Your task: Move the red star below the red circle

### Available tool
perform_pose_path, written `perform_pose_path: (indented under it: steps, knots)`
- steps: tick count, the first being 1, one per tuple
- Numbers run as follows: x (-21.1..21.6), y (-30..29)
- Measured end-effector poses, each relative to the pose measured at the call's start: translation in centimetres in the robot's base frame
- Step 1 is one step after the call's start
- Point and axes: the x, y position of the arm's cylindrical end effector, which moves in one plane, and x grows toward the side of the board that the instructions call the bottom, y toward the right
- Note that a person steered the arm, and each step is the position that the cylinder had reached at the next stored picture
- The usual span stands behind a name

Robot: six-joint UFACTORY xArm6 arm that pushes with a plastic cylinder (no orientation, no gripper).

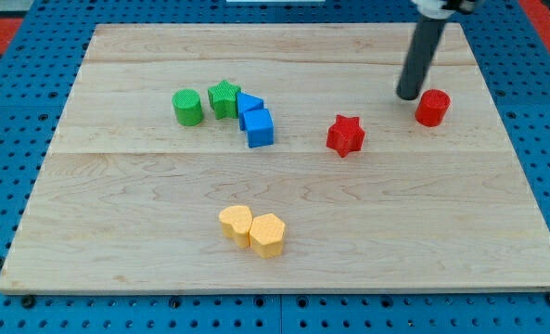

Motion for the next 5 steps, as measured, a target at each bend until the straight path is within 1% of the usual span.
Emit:
perform_pose_path:
  steps: [1,2,3,4,5]
  knots:
    - [6.9,-1.4]
    - [9.7,-1.4]
    - [10.4,-10.6]
    - [9.4,-12.8]
    - [6.0,-12.8]
